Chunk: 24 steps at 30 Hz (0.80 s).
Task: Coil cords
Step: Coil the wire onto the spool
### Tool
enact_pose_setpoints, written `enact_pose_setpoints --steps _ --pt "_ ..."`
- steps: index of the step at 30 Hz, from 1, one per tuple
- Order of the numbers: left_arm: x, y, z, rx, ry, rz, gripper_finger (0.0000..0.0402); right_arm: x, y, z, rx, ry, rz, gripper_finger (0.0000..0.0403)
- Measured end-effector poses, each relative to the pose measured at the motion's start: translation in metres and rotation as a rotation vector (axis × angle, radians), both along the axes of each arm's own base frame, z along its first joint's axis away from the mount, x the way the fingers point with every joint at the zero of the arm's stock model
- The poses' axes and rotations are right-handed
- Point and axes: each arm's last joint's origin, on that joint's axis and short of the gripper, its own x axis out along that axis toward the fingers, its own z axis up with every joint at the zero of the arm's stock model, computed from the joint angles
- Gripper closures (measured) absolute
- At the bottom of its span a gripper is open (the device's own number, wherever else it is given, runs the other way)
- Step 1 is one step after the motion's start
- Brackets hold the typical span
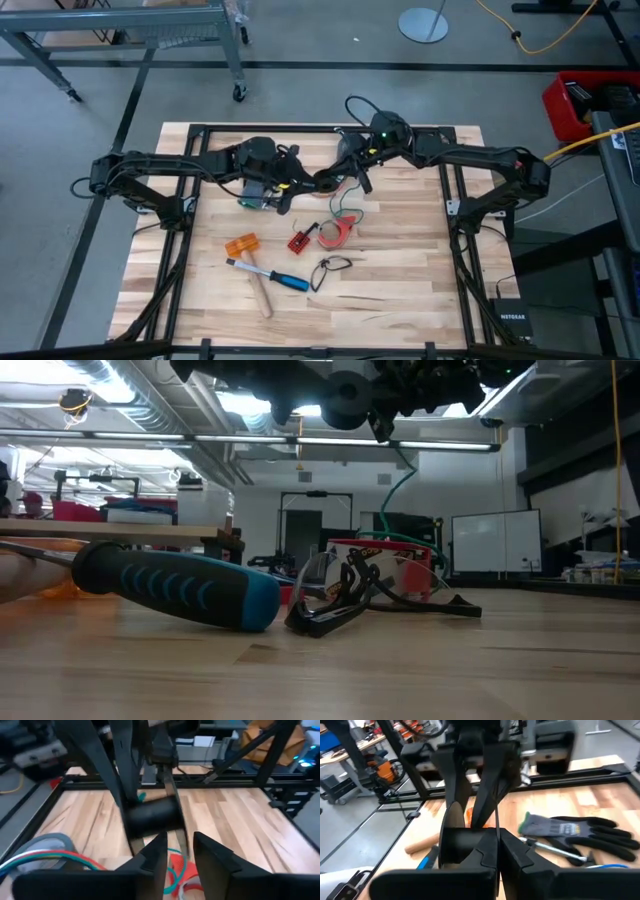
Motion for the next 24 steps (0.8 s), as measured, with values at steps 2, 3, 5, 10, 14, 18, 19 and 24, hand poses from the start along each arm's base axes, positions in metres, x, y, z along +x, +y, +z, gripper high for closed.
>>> enact_pose_setpoints --steps 2,3,5,10,14,18,19,24 --pt "-0.001 0.000 0.001 0.008 0.000 0.022 0.0301 -0.002 -0.005 0.001 -0.001 -0.003 -0.016 0.0399" --pt "-0.001 0.001 0.001 0.014 -0.003 0.035 0.0296 -0.003 -0.007 0.001 -0.001 -0.002 -0.023 0.0399" --pt "-0.002 0.002 0.003 0.022 -0.005 0.068 0.0288 -0.004 -0.011 0.001 0.001 -0.002 -0.037 0.0399" --pt "-0.007 0.004 0.009 0.067 -0.015 0.193 0.0281 -0.009 -0.022 0.001 0.000 -0.003 -0.077 0.0400" --pt "-0.009 0.007 0.010 0.096 -0.014 0.271 0.0281 -0.014 -0.033 0.001 -0.001 -0.004 -0.113 0.0400" --pt "-0.009 0.007 0.010 0.079 -0.011 0.287 0.0281 -0.018 -0.042 0.002 -0.012 -0.013 -0.143 0.0400" --pt "-0.009 0.007 0.010 0.074 -0.009 0.288 0.0281 -0.019 -0.043 0.002 -0.013 -0.015 -0.149 0.0400" --pt "-0.008 0.005 0.007 0.029 -0.004 0.295 0.0281 -0.020 -0.048 0.008 -0.044 -0.079 -0.166 0.0401"
